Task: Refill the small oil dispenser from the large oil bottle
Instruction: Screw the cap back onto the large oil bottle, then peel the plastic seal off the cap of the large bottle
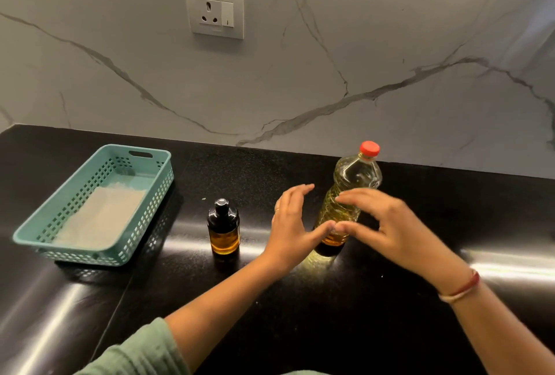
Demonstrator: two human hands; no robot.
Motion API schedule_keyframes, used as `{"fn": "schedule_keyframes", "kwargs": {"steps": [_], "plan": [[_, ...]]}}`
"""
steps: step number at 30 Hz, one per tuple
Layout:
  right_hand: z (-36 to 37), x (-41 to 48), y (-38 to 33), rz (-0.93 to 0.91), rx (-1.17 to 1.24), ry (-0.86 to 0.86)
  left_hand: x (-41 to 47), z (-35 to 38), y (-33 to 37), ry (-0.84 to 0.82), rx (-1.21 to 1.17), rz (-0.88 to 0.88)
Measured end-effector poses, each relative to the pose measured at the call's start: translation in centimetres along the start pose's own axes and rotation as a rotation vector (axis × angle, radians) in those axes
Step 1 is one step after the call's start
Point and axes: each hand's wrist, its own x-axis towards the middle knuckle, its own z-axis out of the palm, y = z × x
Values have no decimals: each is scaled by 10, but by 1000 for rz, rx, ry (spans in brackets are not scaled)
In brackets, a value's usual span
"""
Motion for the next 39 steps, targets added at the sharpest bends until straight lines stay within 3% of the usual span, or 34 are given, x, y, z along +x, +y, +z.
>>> {"fn": "schedule_keyframes", "kwargs": {"steps": [7,14,22,26,32,39], "plan": [[57,5,-22,-43,42,-113,-32,-35,-22,12,101,75],[78,37,-58,-148,129,-91,-48,-92,-26,141,184,185],[70,132,-125,-345,214,33,-27,-197,-42,345,268,228],[83,187,-154,-398,200,-6,-13,-259,-75,392,376,151],[133,260,-177,-389,113,-248,-3,-316,-144,275,552,27],[183,298,-181,-301,17,-456,11,-321,-191,59,583,-85]]}}
